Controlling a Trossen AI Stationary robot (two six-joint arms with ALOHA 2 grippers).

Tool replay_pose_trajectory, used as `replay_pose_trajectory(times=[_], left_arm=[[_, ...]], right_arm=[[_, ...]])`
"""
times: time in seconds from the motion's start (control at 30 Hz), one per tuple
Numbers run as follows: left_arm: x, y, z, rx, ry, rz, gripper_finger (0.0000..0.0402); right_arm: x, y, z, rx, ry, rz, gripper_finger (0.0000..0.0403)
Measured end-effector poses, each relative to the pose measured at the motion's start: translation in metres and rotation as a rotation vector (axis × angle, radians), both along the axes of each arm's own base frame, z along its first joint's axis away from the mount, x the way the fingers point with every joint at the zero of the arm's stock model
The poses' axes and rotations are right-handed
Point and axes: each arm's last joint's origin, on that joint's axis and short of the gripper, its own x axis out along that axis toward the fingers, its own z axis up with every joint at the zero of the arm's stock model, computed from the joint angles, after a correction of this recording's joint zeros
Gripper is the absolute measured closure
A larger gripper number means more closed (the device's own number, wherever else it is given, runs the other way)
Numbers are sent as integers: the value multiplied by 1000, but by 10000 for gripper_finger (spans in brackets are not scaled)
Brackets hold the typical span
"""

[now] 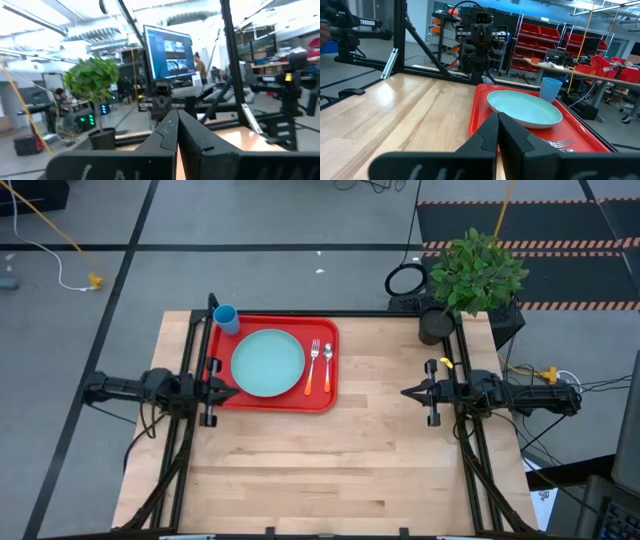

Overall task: Pick and place plate/cup/fork/spoon on tray
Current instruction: Return to Home Position

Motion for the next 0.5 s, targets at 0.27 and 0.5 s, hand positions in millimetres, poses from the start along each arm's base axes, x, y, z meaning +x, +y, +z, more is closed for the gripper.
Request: replay_pose_trajectory(times=[0.27, 0.5], left_arm=[[3, 6, -8, -15, 87, 57, 396], [5, 7, -26, -41, 280, 63, 392]], right_arm=[[0, 0, 0, 0, 0, 0, 403], [0, 0, 0, 0, 1, 0, 403]])
